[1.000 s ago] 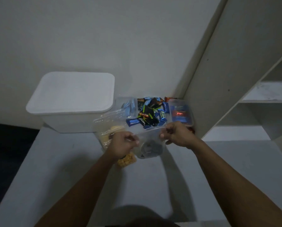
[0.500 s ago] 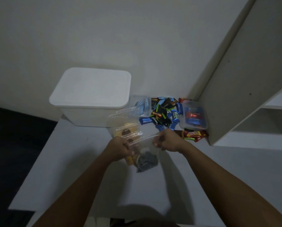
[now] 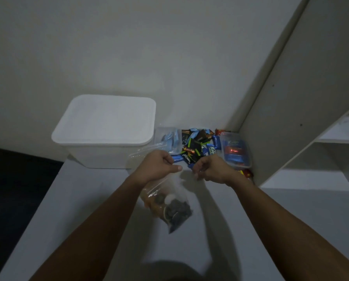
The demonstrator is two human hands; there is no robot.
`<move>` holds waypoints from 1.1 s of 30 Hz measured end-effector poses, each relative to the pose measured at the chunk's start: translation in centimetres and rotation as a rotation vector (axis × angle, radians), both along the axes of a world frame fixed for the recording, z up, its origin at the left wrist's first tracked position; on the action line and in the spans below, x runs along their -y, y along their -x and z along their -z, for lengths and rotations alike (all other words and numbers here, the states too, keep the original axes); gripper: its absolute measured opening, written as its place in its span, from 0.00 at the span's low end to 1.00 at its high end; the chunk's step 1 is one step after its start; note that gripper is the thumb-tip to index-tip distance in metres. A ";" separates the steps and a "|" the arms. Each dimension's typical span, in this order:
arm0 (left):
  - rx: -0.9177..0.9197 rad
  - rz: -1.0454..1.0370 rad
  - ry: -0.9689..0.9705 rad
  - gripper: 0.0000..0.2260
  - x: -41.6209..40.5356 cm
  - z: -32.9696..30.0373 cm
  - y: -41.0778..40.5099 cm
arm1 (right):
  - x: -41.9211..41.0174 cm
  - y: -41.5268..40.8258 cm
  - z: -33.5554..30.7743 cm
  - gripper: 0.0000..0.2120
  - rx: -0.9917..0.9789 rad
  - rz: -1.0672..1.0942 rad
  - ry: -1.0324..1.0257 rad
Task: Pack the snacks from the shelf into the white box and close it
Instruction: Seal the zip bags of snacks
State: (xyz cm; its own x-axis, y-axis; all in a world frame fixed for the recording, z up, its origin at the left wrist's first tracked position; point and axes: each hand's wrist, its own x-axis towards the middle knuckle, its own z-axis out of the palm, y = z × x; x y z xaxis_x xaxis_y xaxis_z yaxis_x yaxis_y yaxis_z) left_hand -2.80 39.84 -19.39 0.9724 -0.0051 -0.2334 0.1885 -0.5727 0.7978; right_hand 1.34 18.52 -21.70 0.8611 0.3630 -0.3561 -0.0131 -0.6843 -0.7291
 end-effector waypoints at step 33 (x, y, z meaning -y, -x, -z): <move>0.307 -0.334 -0.213 0.07 -9.0 -3.4 -5.3 | -10.1 -6.9 -4.1 0.07 0.188 0.032 -0.102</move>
